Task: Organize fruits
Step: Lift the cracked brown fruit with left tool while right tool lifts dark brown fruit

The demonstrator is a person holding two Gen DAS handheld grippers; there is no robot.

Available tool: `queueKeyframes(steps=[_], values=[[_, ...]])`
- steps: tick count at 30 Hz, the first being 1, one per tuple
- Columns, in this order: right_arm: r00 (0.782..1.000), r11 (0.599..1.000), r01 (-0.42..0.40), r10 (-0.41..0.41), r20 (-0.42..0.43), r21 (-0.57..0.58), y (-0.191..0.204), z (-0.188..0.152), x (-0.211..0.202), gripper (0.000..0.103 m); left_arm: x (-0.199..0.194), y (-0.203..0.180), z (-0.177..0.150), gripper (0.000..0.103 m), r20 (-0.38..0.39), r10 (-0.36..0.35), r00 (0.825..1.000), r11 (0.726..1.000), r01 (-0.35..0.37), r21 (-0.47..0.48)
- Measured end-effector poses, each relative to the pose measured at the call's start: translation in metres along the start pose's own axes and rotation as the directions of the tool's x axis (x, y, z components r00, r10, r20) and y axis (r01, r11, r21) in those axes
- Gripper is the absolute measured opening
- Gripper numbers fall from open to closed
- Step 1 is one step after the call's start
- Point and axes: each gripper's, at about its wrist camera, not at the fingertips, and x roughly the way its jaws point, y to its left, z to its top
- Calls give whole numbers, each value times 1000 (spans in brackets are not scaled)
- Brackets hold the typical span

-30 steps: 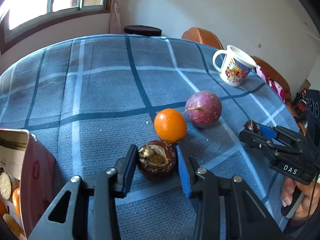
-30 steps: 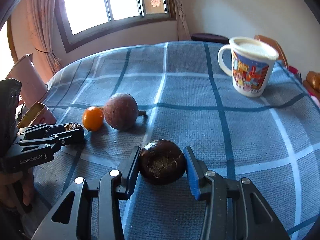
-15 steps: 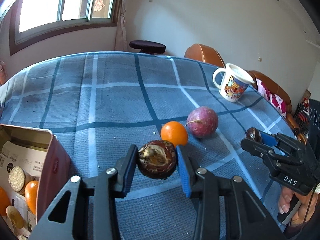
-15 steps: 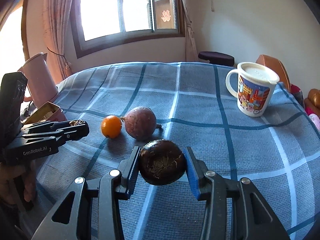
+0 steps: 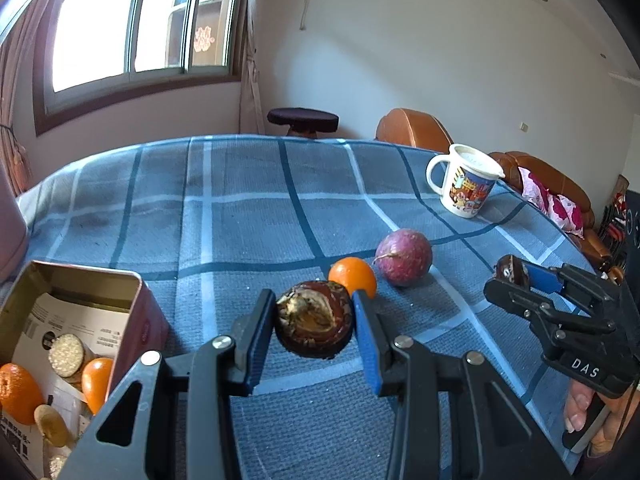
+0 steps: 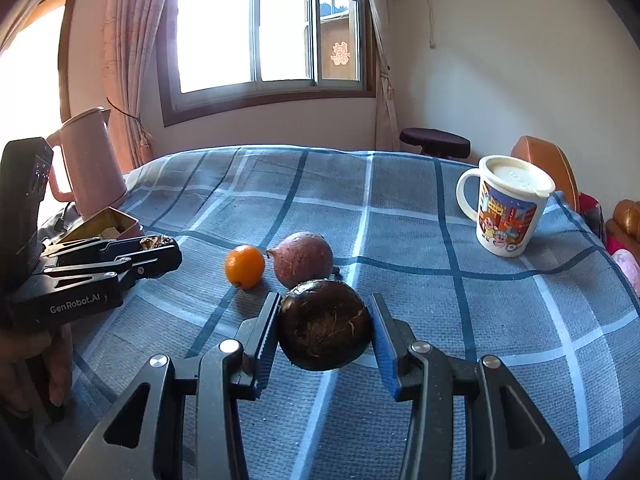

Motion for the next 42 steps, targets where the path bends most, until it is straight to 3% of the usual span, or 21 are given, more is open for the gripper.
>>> queueKeyframes(steps=[20, 42], values=[[992, 999, 8, -4, 123, -33, 20, -3, -25, 45, -27, -9, -6, 41, 119, 49, 992, 997, -55, 48], [982, 997, -29, 42, 184, -73, 43, -7, -39, 45, -49, -5, -14, 41, 166, 62, 984, 996, -72, 56]])
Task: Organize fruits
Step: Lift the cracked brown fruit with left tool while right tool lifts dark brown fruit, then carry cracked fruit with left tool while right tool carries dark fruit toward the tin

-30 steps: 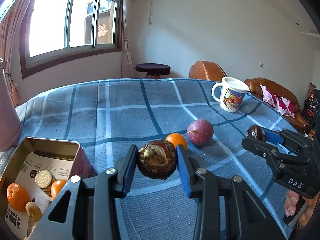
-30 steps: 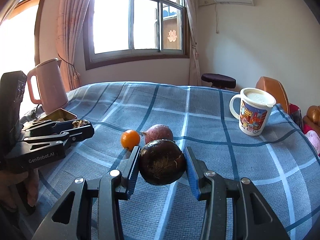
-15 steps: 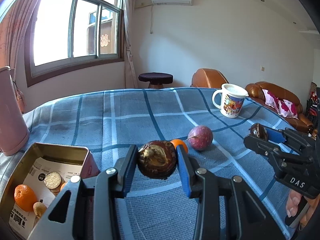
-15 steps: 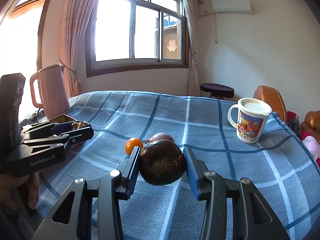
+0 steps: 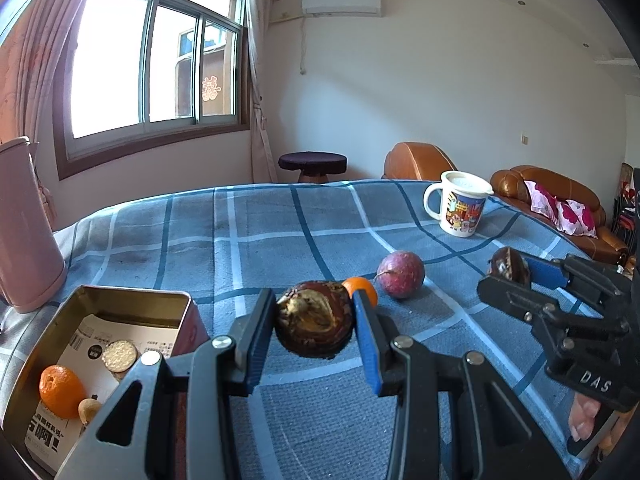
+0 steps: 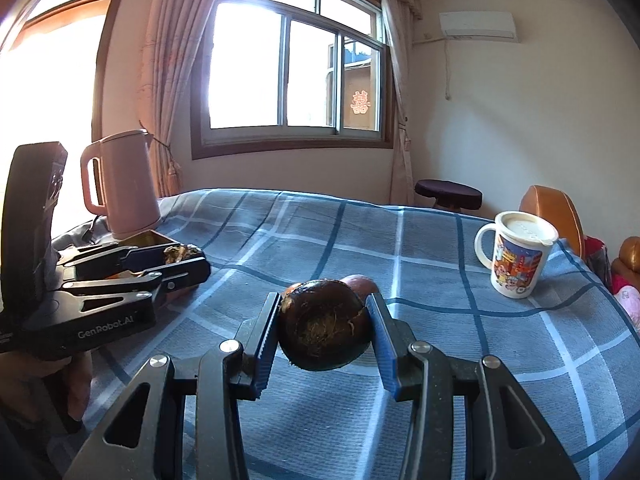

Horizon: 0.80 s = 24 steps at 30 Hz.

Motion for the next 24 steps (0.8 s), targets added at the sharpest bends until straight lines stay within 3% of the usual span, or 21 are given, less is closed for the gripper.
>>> queueKeyframes(steps=[24], values=[[997, 996, -75, 75, 11, -44, 49, 4, 9, 45, -22, 17, -8, 41, 38, 30, 999, 999, -30, -14]])
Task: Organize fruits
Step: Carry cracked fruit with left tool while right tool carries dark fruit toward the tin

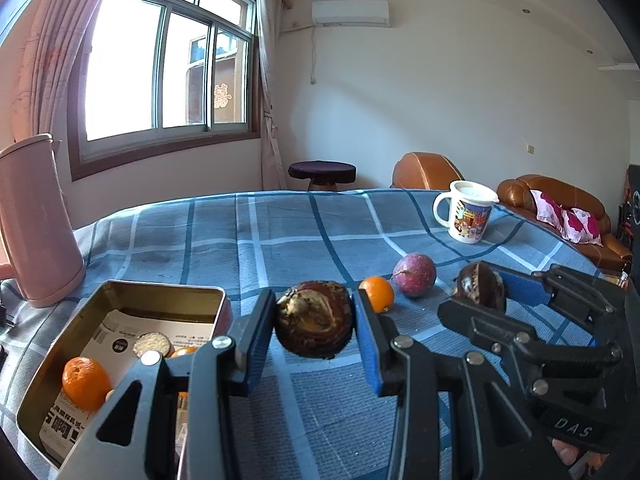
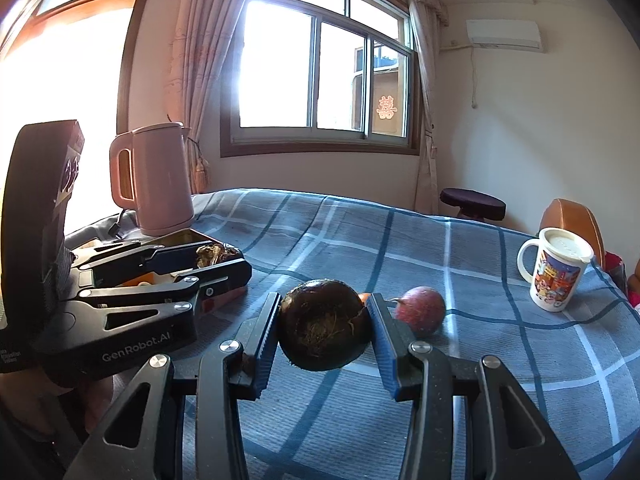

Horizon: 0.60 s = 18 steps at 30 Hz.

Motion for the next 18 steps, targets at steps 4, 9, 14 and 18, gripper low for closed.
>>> queueKeyframes(steps=[4, 9, 14, 18], values=[[1000, 1000, -9, 9, 0, -7, 6, 1, 2, 45, -2, 2, 0, 41, 3, 5, 1000, 1000, -5, -4], [1000, 1000, -16, 16, 0, -11, 10, 0, 4, 45, -4, 7, -1, 41, 5, 10, 1000, 1000, -10, -11], [1000, 1000, -23, 23, -1, -15, 12, 0, 6, 45, -6, 11, -2, 41, 2, 16, 1000, 1000, -16, -17], [1000, 999, -27, 27, -4, -21, 15, 1, 7, 45, -7, 16, -2, 41, -3, 21, 1000, 999, -21, -25]])
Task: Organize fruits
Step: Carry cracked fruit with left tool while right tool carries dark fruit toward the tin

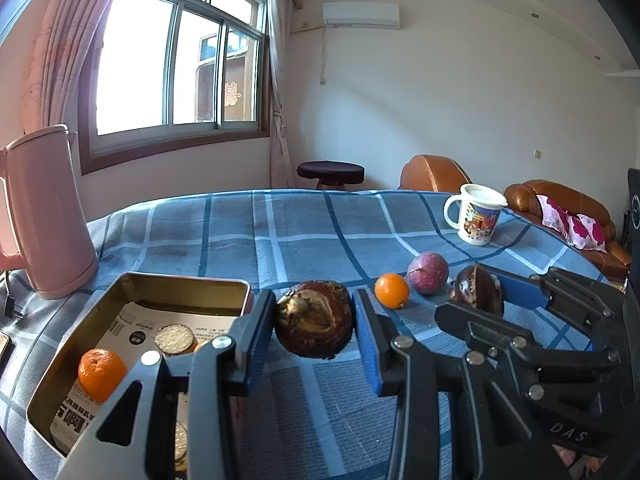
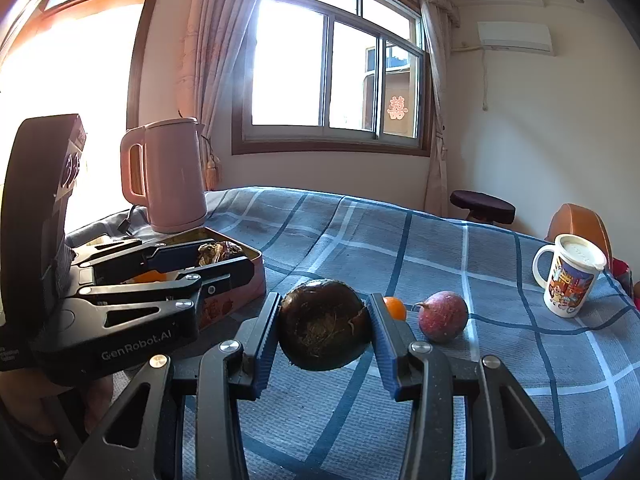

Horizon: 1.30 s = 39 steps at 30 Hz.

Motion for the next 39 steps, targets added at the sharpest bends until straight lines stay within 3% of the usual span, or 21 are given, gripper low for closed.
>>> queueKeyframes(steps=[39], values=[[998, 996, -63, 61, -35, -60, 36, 12, 30, 45, -15, 38, -4, 41, 8, 69, 998, 997, -69, -35]])
